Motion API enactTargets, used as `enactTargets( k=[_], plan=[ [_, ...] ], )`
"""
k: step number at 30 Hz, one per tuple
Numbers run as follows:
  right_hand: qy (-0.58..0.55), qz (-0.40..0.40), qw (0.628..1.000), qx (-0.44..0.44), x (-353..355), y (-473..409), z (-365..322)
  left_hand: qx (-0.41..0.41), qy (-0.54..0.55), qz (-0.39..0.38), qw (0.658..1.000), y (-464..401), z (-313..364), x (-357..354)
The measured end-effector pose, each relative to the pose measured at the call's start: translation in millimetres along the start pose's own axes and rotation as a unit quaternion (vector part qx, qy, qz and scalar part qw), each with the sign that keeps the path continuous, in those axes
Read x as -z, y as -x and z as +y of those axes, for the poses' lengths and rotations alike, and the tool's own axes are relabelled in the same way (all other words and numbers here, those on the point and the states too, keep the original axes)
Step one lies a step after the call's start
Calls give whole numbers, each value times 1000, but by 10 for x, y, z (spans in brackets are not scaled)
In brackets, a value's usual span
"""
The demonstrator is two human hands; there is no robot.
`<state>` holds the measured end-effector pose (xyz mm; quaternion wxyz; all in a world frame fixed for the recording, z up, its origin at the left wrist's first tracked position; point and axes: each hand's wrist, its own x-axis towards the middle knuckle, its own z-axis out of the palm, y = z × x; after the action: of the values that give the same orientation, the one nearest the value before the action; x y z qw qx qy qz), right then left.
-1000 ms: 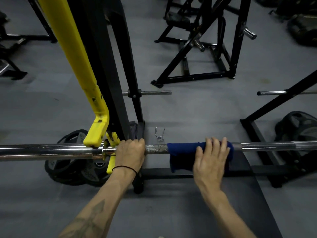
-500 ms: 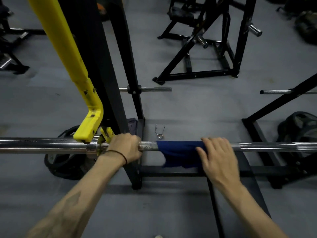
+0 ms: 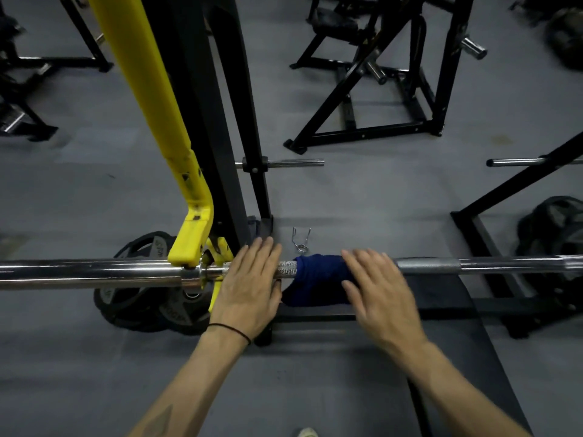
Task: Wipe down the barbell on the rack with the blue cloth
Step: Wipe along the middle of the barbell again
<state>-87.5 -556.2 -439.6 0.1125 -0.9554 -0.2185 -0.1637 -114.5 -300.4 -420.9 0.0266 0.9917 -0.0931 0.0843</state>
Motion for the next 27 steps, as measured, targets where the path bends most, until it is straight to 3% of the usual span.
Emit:
enactTargets(
  k=[5, 10, 12, 15, 19, 24, 27],
  plan=[
    [34, 35, 989, -138, 290, 255, 626, 6, 10, 12, 1000, 98, 11, 31],
    [-37, 96, 943, -317, -94, -19, -179, 18, -5, -2, 1000, 80, 34, 14],
    [-59, 110, 951, -284, -235, -175, -735, 20, -13, -17, 1000, 77, 45, 1],
    [-65, 28, 990, -122, -261, -268, -1322, 12, -30, -23, 999, 100, -2, -9],
    [-17, -39, 997, 59, -141, -223, -760, -3, -15, -16, 1000, 127, -102, 1],
    [84, 9, 991, -101, 244, 178, 631, 9, -6, -4, 1000, 137, -25, 37],
    [104, 2, 978, -183, 420, 312, 914, 14, -13, -3, 1000, 143, 4, 47]
  ],
)
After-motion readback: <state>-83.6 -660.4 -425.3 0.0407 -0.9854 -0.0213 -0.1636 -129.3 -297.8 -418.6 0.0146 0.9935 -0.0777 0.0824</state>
